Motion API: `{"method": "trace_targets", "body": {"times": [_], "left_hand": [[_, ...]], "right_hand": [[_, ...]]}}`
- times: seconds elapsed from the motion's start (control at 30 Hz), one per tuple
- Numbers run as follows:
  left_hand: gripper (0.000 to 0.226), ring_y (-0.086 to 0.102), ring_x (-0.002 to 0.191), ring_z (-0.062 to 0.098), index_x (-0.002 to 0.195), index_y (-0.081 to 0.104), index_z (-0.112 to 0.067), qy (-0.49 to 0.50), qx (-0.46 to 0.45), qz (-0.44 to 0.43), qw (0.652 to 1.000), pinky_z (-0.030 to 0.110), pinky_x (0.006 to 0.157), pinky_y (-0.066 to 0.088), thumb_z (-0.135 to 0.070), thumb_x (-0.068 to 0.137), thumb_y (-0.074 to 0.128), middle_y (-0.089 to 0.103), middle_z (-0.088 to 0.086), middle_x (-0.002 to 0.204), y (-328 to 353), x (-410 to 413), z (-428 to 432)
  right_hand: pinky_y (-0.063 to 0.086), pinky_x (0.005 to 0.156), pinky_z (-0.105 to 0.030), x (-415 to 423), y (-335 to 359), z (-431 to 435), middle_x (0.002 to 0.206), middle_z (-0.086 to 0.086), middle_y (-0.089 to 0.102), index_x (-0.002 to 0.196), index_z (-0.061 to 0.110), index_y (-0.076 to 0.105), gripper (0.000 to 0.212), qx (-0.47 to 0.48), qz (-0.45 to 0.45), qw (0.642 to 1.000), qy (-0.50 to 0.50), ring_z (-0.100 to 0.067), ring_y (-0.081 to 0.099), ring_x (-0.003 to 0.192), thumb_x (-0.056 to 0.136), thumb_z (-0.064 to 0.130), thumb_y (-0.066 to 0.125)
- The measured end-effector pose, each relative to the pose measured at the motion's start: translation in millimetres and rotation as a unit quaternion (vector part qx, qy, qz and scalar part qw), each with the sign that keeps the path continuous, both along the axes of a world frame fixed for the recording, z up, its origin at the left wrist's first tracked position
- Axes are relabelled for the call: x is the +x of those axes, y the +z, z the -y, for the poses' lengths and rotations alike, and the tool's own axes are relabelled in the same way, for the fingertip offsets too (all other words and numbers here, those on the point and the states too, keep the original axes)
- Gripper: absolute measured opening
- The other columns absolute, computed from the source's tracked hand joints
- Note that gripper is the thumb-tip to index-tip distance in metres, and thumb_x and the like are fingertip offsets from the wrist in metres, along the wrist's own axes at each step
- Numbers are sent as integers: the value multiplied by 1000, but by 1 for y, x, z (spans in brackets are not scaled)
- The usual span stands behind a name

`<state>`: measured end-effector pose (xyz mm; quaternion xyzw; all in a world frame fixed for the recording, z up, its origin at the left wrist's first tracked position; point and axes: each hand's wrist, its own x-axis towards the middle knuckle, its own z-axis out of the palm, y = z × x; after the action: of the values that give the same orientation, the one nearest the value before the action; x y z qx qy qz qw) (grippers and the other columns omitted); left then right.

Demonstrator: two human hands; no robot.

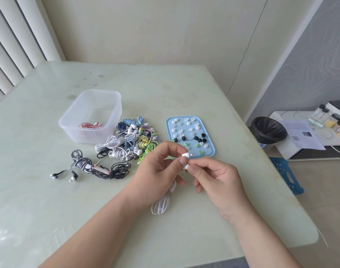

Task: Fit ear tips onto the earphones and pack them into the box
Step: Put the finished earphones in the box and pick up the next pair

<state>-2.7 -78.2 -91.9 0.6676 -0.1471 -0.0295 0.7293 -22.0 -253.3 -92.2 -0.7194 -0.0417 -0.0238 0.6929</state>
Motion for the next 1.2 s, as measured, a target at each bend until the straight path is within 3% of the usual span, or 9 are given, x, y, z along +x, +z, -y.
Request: {"method": "trace_targets", "body": {"times": [0.17, 0.27, 0.37, 0.53, 0.7, 0.77, 0.87, 0.93, 1.2], "left_hand": [[13, 66, 75, 20, 109, 58, 5, -16, -21, -15, 1000, 33, 62, 55, -5, 101, 60, 65, 23, 86, 2, 1, -3], [12, 62, 73, 19, 108, 61, 3, -14, -32, -32, 999, 30, 60, 50, -5, 100, 63, 65, 18, 83, 2, 3, -6], [10, 60, 74, 20, 107, 62, 2, -8, -37, -44, 998, 28, 60, 49, -5, 100, 63, 64, 14, 81, 2, 5, -7], [10, 59, 72, 20, 110, 61, 3, 18, -81, -88, 993, 27, 60, 49, -3, 102, 59, 63, 13, 84, 2, 7, -9], [8, 57, 63, 17, 106, 60, 4, 42, -103, -108, 988, 24, 53, 44, -2, 102, 60, 61, 11, 75, 3, 8, -9], [7, 57, 62, 16, 105, 61, 3, 41, -111, -119, 986, 22, 51, 42, -2, 101, 61, 61, 12, 75, 3, 9, -9], [6, 57, 61, 15, 105, 62, 2, 38, -114, -125, 985, 22, 50, 41, -2, 100, 62, 63, 8, 73, 3, 10, -9], [4, 58, 62, 14, 104, 62, 0, 36, -117, -126, 984, 22, 51, 42, -2, 101, 61, 67, 8, 78, 3, 11, -9], [7, 58, 63, 14, 107, 61, 1, 34, -119, -132, 984, 23, 52, 41, -1, 101, 60, 68, 11, 83, 4, 11, -9]], "right_hand": [[49, 50, -36, -3, 0, -3, 82, -5, 71, 94, 18, 80, 15, -40, 66, 997, -32, -23, 56, 58, 93, 6, 72], [48, 47, -42, -4, -2, -5, 79, -5, 71, 87, 13, 79, 7, -64, 90, 993, -47, -29, 54, 53, 89, 7, 76], [48, 49, -41, -1, -1, -8, 71, -6, 70, 80, 18, 78, 8, -79, 86, 991, -66, -32, 54, 53, 86, 12, 80], [53, 62, -38, 14, 5, -16, 75, 7, 69, 83, 23, 80, 9, -145, 127, 981, -25, -17, 59, 62, 86, 15, 81], [50, 60, -35, 27, 24, -12, 66, 6, 68, 78, 22, 79, 12, -147, 97, 984, -31, -13, 57, 58, 89, 18, 79], [46, 57, -30, 42, 30, -4, 61, 15, 62, 76, 23, 76, 14, -236, 92, 964, -77, -5, 50, 54, 90, 23, 78], [48, 64, -29, 60, 35, -1, 82, 16, 63, 77, 28, 73, 11, -426, 64, 899, -81, -3, 57, 70, 87, 30, 77], [46, 66, -28, 65, 36, -5, 92, 12, 61, 81, 29, 72, 10, -495, 35, 866, -64, -6, 59, 81, 88, 37, 75], [43, 67, -29, 73, 35, -19, 98, 9, 60, 87, 26, 70, 12, -573, 17, 817, -62, -18, 62, 91, 93, 35, 63]]}}
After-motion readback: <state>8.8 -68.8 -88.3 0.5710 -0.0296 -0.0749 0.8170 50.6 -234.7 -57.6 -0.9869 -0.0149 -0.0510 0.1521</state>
